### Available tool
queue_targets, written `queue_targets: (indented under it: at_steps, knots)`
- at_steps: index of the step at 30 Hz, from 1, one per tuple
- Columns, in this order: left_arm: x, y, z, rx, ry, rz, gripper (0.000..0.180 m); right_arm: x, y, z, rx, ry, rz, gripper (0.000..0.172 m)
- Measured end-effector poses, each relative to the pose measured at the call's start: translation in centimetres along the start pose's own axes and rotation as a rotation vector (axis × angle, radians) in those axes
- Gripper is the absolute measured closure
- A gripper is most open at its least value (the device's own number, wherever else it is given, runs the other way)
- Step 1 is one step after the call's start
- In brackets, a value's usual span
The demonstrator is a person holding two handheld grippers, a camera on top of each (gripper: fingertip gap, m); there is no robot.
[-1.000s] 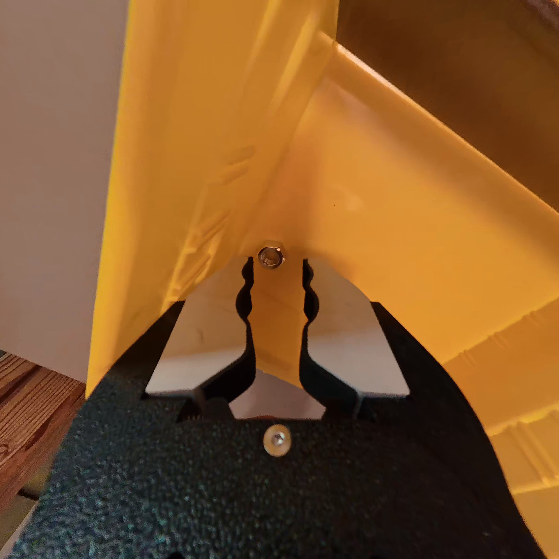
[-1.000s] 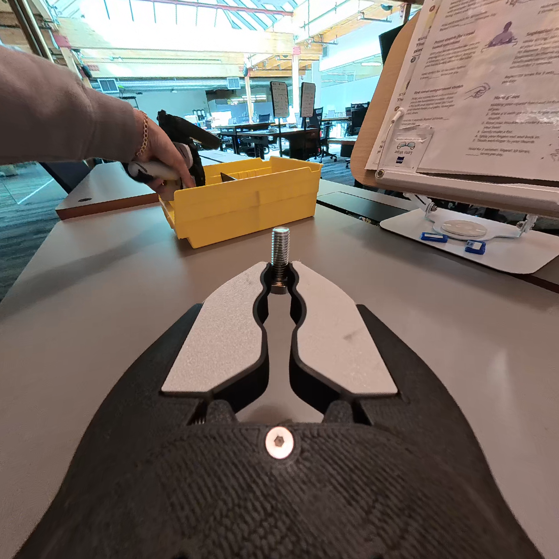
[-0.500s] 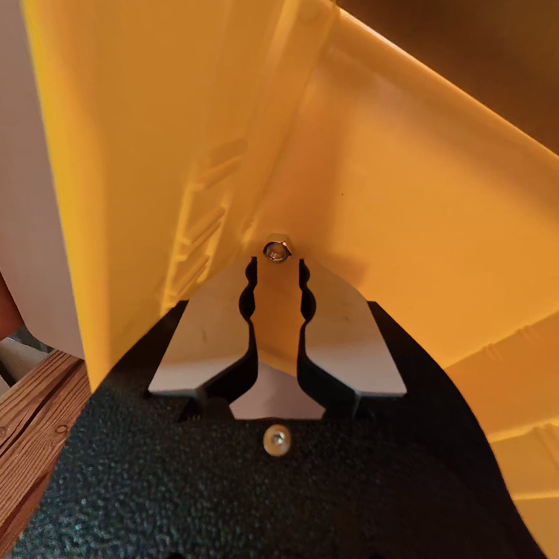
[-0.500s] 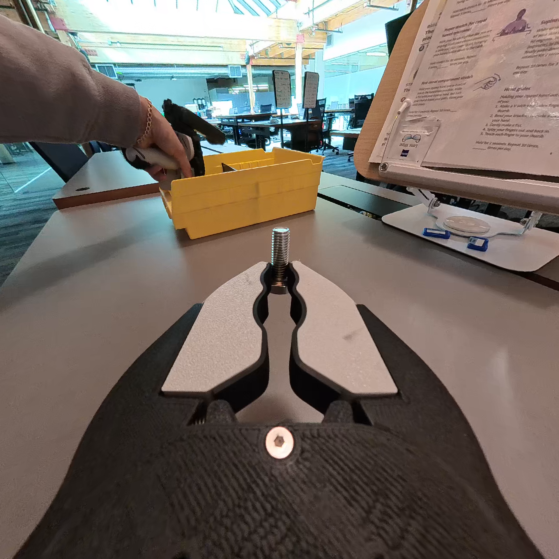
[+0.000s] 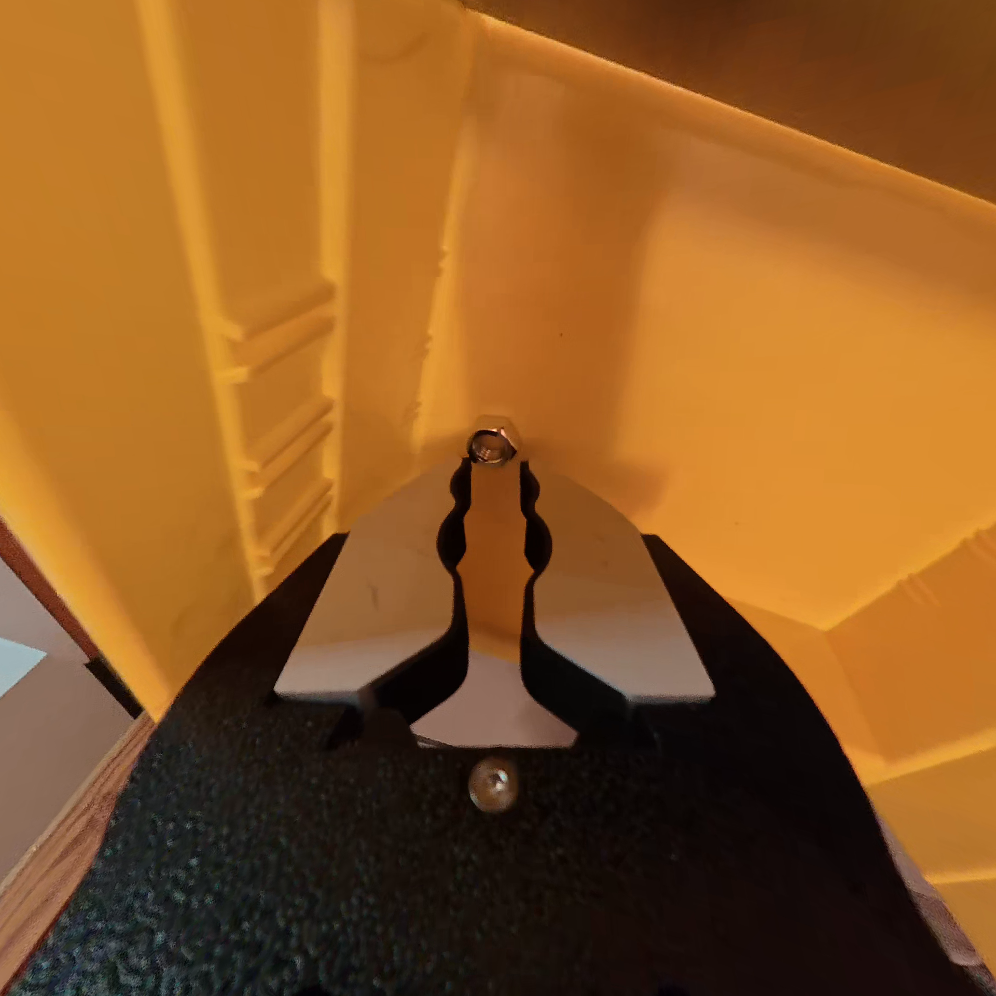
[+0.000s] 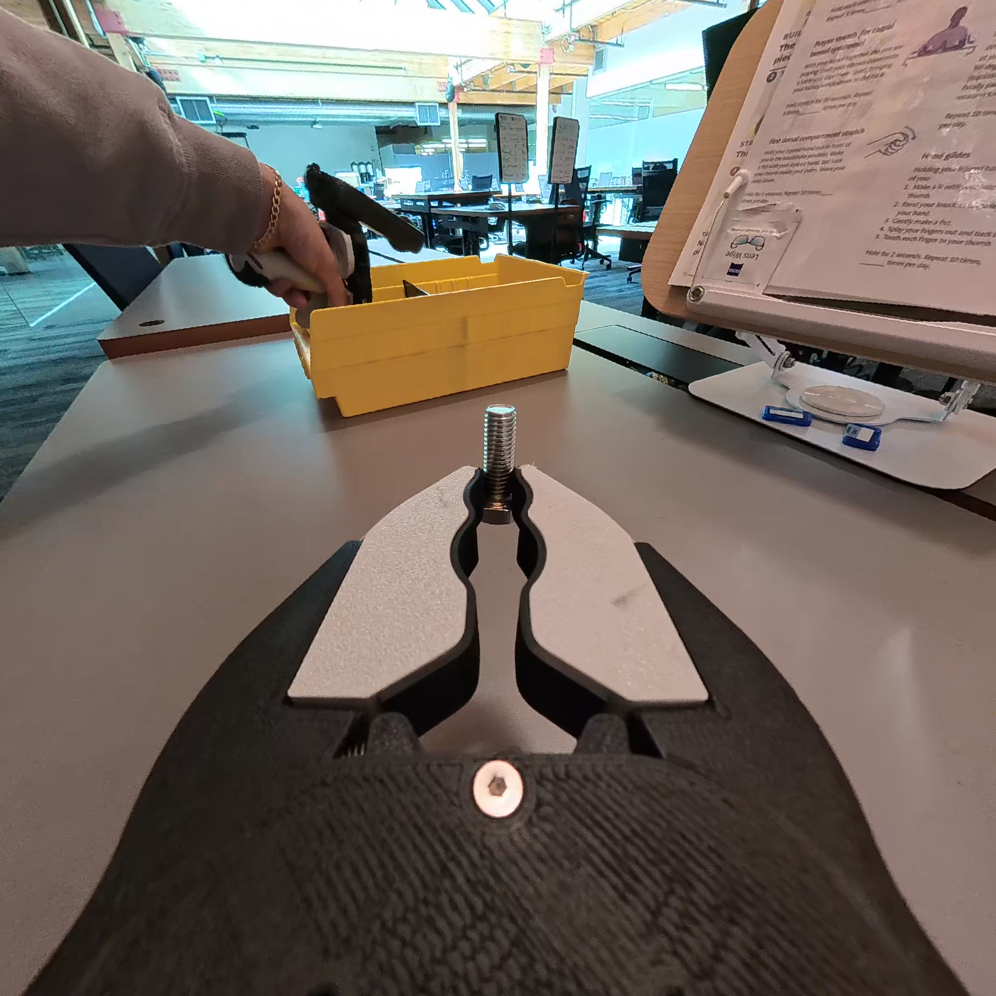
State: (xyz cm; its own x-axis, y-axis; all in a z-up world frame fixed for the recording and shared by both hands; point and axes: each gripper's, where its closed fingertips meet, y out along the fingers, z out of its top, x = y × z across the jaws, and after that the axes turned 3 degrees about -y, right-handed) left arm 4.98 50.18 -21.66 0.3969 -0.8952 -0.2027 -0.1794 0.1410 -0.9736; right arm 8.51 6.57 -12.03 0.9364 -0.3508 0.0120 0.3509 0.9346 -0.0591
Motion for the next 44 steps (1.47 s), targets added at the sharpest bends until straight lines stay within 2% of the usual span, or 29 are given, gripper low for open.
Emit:
queue_targets:
  at_steps: [6, 11, 14, 16, 19, 24, 29, 33, 36, 39, 44]
  knots:
    - [0.2, -0.2, 0.3, -0.003, 0.137, 0.053, 0.164, -0.1, 0.0, -0.1, -0.004, -0.002, 0.002, 0.163]
    - [2.0, -0.6, -0.5, -0.029, 0.321, -0.013, 0.170, 0.0, 0.0, 0.0, -0.004, 0.003, 0.003, 0.163]
    - [2.1, -0.6, -0.6, -0.020, 0.367, -0.001, 0.170, -0.2, 0.0, -0.1, -0.010, -0.003, 0.007, 0.163]
    - [2.5, -0.8, -0.7, -0.023, 0.347, -0.033, 0.171, -0.2, 0.1, -0.1, -0.011, -0.006, 0.008, 0.163]
    - [2.7, -1.2, -0.2, 0.010, 0.267, -0.081, 0.159, -0.1, 0.0, -0.1, -0.006, 0.002, 0.007, 0.163]
    - [2.5, -1.0, -0.2, 0.008, 0.222, -0.098, 0.151, -0.2, 0.0, -0.1, -0.009, 0.000, 0.009, 0.163]
    - [3.4, -0.3, -0.1, 0.014, 0.158, -0.151, 0.154, -0.2, 0.1, -0.2, -0.013, -0.005, 0.010, 0.163]
    - [3.0, -0.1, -0.3, 0.001, 0.117, -0.124, 0.164, -0.1, 0.0, -0.1, -0.010, 0.001, 0.009, 0.163]
    - [3.3, -0.4, -0.1, 0.024, 0.156, -0.129, 0.164, -0.2, 0.0, -0.1, -0.010, -0.001, 0.009, 0.163]
    - [4.0, -2.6, 0.4, 0.079, 0.248, -0.164, 0.164, -0.2, 0.0, -0.1, -0.010, -0.004, 0.009, 0.163]
    - [6.7, -10.2, -0.2, 0.215, 0.519, -0.213, 0.164, -0.4, 0.2, -0.1, -0.014, -0.006, 0.013, 0.163]
